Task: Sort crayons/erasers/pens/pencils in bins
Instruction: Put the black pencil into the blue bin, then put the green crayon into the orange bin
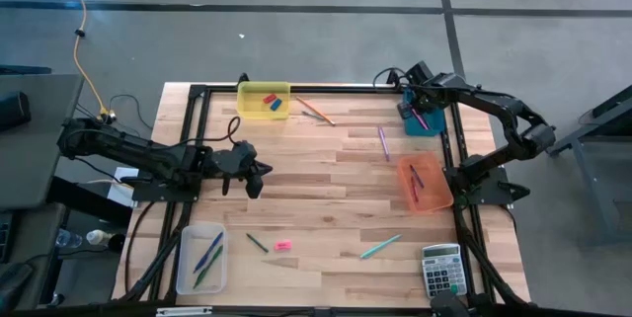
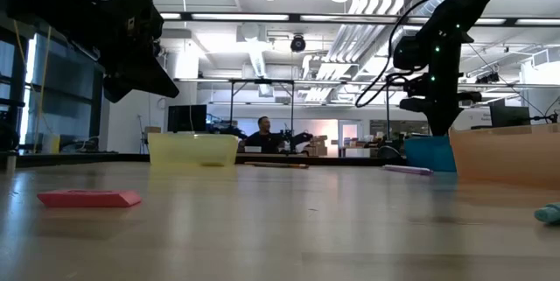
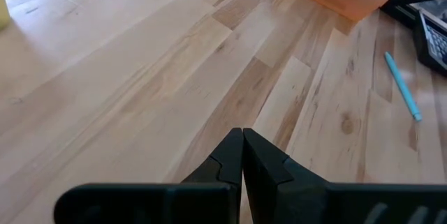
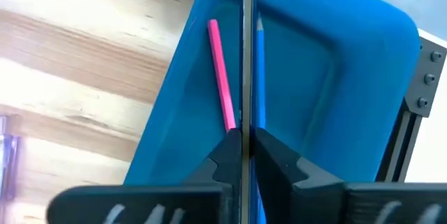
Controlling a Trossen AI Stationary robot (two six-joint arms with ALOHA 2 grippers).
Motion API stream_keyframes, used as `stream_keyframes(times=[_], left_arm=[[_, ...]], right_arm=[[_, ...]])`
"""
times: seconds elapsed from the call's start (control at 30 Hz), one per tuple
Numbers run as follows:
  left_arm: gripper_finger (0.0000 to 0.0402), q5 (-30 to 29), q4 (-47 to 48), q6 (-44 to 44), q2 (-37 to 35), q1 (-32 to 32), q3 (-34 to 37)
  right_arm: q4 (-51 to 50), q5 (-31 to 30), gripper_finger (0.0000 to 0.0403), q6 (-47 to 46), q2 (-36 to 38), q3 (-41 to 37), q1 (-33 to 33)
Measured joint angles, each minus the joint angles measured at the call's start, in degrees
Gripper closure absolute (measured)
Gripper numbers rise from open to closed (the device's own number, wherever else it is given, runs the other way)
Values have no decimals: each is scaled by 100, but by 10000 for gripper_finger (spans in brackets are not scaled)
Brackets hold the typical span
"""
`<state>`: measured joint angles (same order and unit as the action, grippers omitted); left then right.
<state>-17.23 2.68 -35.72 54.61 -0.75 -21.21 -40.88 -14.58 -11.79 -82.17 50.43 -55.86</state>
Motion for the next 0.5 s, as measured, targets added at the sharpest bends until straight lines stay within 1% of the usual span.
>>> stream_keyframes(times=[0.1, 0.23, 0.33, 0.43, 0.5], left_arm=[[402, 14, 0, -29, 0, 0, 0], [401, 16, 1, -134, 0, 0, 0], [401, 127, 2, -164, 0, 0, 2], [401, 298, 15, -160, 0, 0, 0], [401, 363, 47, -162, 0, 0, 0]], right_arm=[[17, -24, 358, -71, 0, 0, 0], [39, -25, 318, -239, 0, 0, 0], [32, -27, 294, -346, 3, 0, 0], [-122, 46, 287, -408, 102, 4, 4], [-228, 122, 296, -446, 286, 4, 92]])
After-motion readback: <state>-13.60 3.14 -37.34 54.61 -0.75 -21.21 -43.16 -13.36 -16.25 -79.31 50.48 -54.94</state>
